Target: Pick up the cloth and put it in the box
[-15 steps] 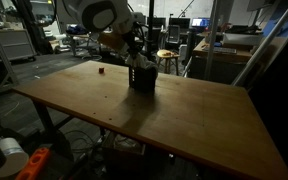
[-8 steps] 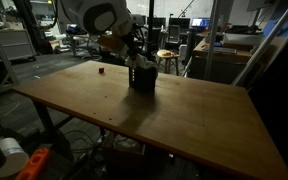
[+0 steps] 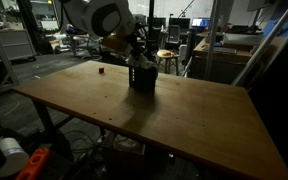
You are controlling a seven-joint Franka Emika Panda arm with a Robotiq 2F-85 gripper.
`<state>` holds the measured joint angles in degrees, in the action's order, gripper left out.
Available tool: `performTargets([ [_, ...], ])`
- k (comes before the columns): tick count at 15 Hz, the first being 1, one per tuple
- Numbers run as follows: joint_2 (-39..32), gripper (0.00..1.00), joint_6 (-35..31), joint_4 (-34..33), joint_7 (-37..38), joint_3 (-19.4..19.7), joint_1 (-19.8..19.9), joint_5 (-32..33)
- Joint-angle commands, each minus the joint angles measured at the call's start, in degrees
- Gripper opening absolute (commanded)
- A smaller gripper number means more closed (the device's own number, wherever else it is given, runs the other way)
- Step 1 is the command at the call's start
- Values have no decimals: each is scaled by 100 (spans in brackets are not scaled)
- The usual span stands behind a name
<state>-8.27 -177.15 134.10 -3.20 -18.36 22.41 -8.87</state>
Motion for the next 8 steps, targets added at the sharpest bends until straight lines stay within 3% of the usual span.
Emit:
performTargets([
  [1, -360, 5, 18, -470, 177, 1076, -925, 357],
  [2, -476, 5, 23, -564, 436, 1070, -871, 695],
  [8, -1064, 5, 241, -1106, 843, 1687, -1503, 1043],
])
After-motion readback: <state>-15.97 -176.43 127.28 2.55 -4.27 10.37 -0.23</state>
